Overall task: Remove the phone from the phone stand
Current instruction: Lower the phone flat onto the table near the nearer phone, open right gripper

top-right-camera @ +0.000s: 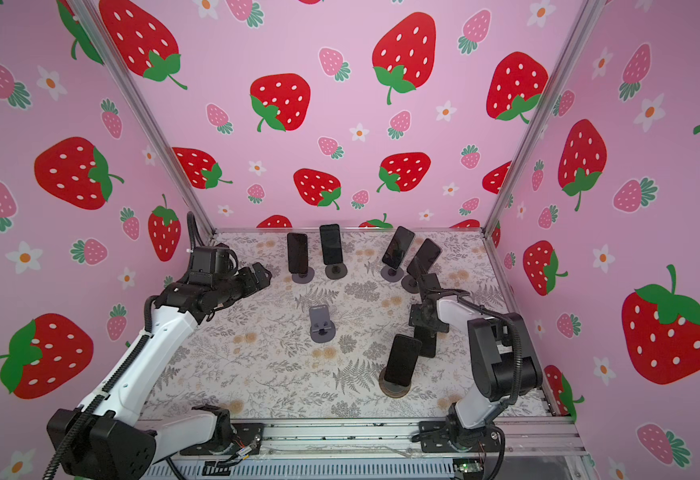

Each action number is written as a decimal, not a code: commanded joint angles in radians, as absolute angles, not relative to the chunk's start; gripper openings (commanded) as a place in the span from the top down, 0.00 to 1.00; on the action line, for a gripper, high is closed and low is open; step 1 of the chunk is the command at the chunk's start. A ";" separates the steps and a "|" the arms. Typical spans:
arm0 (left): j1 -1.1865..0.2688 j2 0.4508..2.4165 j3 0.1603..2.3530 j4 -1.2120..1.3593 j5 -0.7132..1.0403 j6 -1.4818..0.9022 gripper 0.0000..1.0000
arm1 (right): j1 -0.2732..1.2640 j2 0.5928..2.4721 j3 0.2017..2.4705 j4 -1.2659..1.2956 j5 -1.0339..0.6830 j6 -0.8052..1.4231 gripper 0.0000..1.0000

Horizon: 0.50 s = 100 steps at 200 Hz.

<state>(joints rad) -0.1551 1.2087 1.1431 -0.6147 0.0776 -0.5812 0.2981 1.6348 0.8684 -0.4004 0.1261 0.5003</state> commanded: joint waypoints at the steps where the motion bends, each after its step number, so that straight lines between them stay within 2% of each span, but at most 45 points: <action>1: -0.156 1.201 1.143 -0.601 0.083 -0.597 0.01 | 0.290 1.702 0.819 -0.470 0.146 0.491 0.21; 58: -0.156 1.196 1.145 -0.609 0.072 -0.593 0.01 | 0.290 1.665 0.836 -0.482 0.123 0.495 0.21; 100: -0.156 1.195 1.138 -0.579 0.131 -0.581 0.01 | 0.290 1.590 0.924 -0.485 0.114 0.500 0.17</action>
<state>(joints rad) -0.1555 1.2087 1.1404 -0.6003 0.0917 -0.5831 0.2977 1.6211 0.8711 -0.4221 0.1192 0.4999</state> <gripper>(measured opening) 0.993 0.825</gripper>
